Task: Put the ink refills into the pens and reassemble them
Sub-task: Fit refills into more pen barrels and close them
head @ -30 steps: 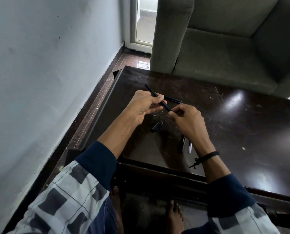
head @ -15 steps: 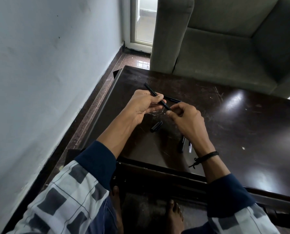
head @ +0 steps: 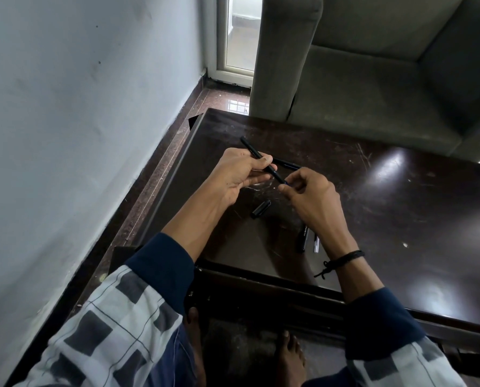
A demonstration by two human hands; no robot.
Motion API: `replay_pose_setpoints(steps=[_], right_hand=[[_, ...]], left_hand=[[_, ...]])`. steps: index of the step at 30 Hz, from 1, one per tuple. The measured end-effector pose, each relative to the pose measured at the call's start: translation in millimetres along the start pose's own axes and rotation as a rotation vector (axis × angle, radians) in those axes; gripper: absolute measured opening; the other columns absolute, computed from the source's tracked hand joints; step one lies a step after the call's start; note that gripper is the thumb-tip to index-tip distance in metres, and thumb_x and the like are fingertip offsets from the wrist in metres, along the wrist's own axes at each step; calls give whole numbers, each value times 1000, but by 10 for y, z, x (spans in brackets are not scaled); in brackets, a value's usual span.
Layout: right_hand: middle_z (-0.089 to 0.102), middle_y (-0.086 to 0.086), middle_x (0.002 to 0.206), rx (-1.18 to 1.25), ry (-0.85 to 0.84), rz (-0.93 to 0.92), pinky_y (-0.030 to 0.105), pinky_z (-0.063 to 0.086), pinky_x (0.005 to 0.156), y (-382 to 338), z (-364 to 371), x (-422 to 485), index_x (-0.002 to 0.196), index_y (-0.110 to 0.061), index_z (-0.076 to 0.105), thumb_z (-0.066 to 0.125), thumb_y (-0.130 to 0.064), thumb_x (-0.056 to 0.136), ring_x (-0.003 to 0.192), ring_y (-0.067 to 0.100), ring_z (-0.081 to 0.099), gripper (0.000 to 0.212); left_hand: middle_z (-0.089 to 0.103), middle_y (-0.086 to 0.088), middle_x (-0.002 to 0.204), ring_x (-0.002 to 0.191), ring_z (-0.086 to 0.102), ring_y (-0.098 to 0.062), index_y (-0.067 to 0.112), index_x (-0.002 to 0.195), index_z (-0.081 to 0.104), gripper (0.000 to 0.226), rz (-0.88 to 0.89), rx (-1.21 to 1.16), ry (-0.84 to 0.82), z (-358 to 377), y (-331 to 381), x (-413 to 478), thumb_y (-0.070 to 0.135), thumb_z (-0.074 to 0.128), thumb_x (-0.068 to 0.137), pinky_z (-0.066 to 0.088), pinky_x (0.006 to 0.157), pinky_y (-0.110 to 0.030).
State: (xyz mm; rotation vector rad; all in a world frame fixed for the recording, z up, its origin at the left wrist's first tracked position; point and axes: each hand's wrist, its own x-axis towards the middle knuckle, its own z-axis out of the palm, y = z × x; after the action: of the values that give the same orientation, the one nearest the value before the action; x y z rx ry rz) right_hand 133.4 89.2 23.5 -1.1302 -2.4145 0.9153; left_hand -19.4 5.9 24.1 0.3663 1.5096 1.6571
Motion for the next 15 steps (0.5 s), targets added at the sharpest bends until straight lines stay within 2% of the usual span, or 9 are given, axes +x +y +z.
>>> replay_pose_setpoints(steps=[5,11,15], right_hand=[[68,-8,86,-10,-51,26,45,59,79,-18,-9,5,97,-28,69,64,-36,100,80,16,68,10],[67,-12,87,10,6,6,35,53,75,-4,1,-1,100,-27,66,74,-38,92,83,10,65,17],[68,-9,85,-10,-24,25,38,57,74,-6,3,8,97,-27,68,68,-35,97,81,14,67,8]], left_hand=[[78,-14,90,87,77,-21,1,98,72,7,-5,-2,-4,11,3,-6,3,70,92,61,73,-26],[77,-14,90,87,77,-20,0,99,72,7,-2,-3,-3,4,10,-9,3,70,93,62,73,-26],[77,-15,92,90,77,-22,1,98,73,6,-4,8,-8,19,-3,-24,3,70,92,62,73,-26]])
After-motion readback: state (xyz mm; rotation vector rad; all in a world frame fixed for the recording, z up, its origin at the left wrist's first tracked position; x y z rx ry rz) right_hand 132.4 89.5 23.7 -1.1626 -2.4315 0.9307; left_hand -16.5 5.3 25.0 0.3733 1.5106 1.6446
